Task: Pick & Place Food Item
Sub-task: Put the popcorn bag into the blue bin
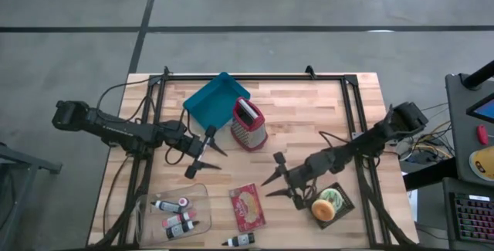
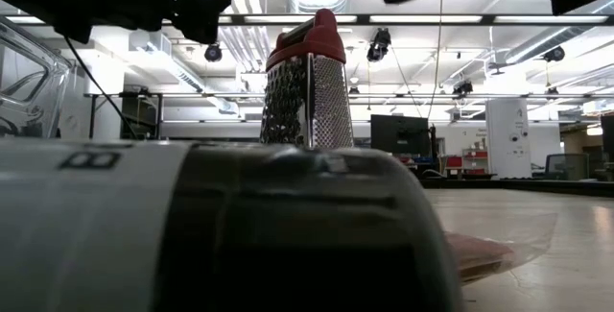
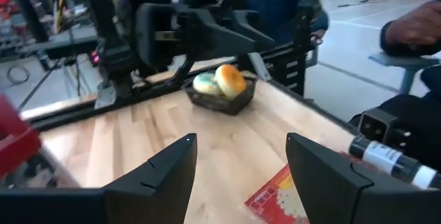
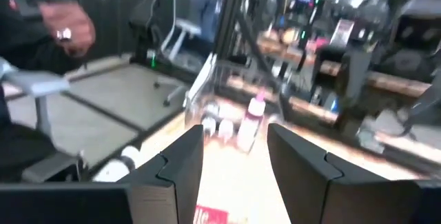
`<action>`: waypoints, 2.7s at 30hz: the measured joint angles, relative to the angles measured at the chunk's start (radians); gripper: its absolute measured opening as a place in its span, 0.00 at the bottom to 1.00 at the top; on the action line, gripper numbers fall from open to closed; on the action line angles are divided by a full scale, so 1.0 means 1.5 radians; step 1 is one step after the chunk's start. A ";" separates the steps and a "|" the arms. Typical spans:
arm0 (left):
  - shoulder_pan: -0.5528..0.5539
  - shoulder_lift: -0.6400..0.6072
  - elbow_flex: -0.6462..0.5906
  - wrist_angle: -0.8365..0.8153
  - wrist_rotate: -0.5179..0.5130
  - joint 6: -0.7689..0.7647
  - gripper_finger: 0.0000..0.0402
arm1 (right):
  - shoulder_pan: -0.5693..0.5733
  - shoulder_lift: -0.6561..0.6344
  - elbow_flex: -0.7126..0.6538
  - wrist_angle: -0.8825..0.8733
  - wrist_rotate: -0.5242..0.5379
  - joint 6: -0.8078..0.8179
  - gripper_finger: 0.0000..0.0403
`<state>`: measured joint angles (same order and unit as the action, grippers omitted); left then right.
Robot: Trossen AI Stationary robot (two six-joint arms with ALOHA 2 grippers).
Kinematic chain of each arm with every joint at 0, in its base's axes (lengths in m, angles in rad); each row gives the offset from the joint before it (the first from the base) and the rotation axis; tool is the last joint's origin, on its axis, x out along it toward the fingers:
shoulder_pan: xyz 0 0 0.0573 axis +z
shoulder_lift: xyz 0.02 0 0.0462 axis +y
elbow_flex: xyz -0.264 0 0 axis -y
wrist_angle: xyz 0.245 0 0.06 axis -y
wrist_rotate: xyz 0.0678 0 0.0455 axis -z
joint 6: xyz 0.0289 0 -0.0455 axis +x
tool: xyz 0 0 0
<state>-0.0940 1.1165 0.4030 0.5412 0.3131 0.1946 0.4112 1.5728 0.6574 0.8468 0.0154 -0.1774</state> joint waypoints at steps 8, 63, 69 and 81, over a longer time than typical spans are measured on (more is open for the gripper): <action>0.000 -0.004 0.000 -0.057 -0.063 -0.012 0.57 | -0.009 0.056 0.074 -0.162 0.002 0.035 0.40; -0.056 -0.102 0.078 -0.456 -0.541 -0.073 0.57 | -0.092 0.033 0.094 -0.340 0.183 0.095 0.38; -0.056 -0.102 0.078 -0.456 -0.541 -0.089 0.57 | -0.091 0.029 0.096 -0.411 0.092 0.116 0.38; -0.056 -0.102 0.077 -0.446 -0.533 -0.139 0.57 | -0.074 0.025 0.165 -0.564 -0.003 0.151 0.38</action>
<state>-0.1780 0.9642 0.5190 -0.1276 -0.4868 -0.0144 0.2995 1.6108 0.9052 0.0015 0.0106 0.0492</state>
